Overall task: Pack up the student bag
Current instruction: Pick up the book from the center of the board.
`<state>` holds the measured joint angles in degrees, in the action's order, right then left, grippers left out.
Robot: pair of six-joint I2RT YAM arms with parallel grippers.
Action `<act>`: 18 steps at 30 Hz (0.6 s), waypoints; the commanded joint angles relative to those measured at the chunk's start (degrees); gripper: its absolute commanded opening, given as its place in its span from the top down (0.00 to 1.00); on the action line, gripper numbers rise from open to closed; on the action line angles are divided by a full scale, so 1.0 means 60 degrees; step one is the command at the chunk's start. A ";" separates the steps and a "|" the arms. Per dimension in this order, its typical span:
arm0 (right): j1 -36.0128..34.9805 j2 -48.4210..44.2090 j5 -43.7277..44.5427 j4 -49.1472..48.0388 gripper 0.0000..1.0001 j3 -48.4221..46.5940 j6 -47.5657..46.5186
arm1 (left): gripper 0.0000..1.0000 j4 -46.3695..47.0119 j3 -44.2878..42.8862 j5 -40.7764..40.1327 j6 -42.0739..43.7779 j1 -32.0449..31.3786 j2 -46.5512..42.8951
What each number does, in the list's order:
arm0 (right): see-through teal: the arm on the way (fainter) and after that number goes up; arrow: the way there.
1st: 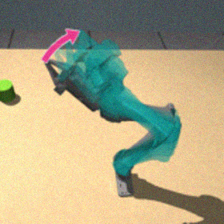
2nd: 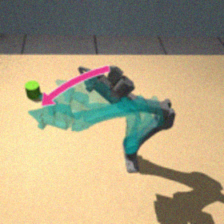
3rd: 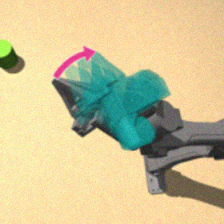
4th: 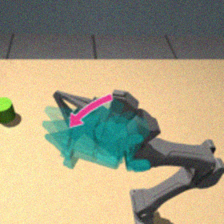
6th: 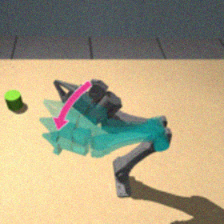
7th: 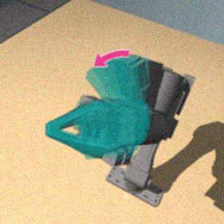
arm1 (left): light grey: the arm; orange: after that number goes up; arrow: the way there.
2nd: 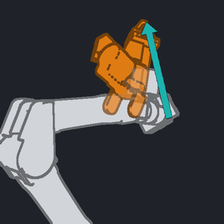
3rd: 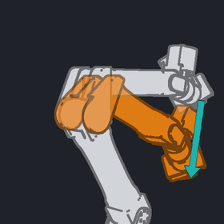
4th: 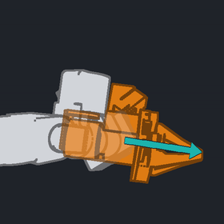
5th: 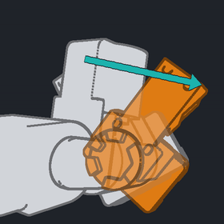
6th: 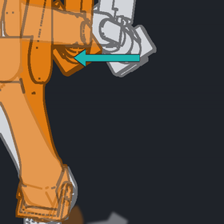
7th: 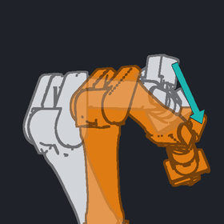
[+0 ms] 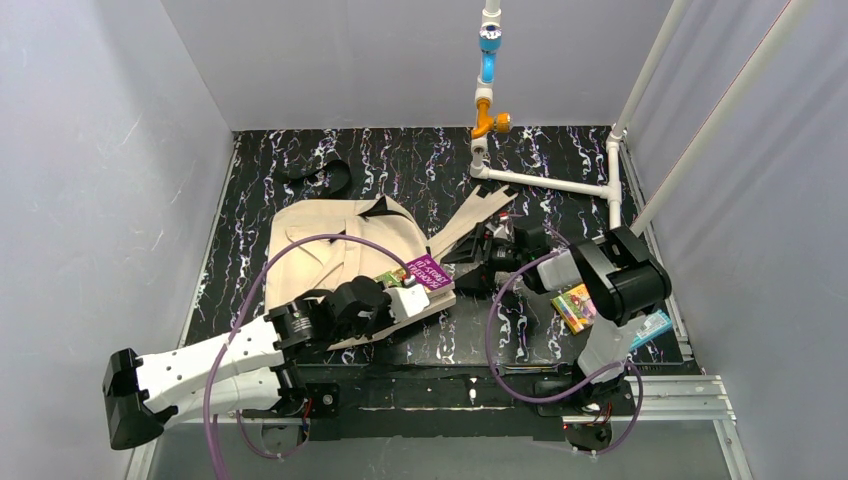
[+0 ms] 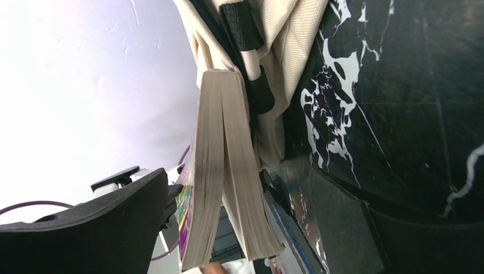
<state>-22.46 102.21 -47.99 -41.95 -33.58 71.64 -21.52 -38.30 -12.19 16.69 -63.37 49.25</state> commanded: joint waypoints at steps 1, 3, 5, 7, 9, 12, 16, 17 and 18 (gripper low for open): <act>-0.0653 0.0634 -0.0024 -0.1023 0.00 -0.0361 0.0345 | 1.00 -0.0294 0.0027 0.0433 -0.0020 0.0045 0.0173; -0.0940 0.0847 -0.0005 -0.0980 0.00 -0.0446 0.0221 | 1.00 -0.0310 0.0034 0.0474 -0.0061 0.0045 0.0172; -0.1122 0.1014 -0.0131 -0.1452 0.00 -0.0433 0.0452 | 1.00 -0.0323 0.0027 0.0521 -0.0059 0.0045 0.0170; -0.1163 0.1101 -0.0344 -0.2097 0.08 -0.0295 0.0809 | 1.00 -0.0366 0.0005 0.0569 -0.0059 0.0034 0.0177; -0.1164 0.0961 -0.0507 -0.2474 0.16 -0.0024 0.1003 | 1.00 -0.0496 -0.0037 0.0587 -0.0047 0.0045 0.0209; -0.1179 0.0598 -0.0744 -0.2238 0.25 0.0234 0.0790 | 1.00 -0.0598 -0.0125 0.0732 -0.0107 0.0042 0.0249; -0.1200 0.0100 -0.0982 -0.1590 0.38 0.0110 0.0224 | 0.79 -0.0618 -0.0201 0.1342 -0.0252 0.0045 0.0274; -0.1226 0.0026 -0.1026 -0.1496 0.41 0.0033 0.0150 | 0.73 -0.0618 -0.0234 0.1375 -0.0336 0.0047 0.0280; -0.1262 -0.0027 -0.1052 -0.1433 0.45 -0.0053 0.0126 | 0.68 -0.0629 -0.0275 0.1470 -0.0436 0.0052 0.0286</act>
<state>-29.61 105.95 -51.48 -50.48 -32.45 75.00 -23.68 -38.28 -6.87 15.88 -63.31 51.03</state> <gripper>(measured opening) 0.607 0.255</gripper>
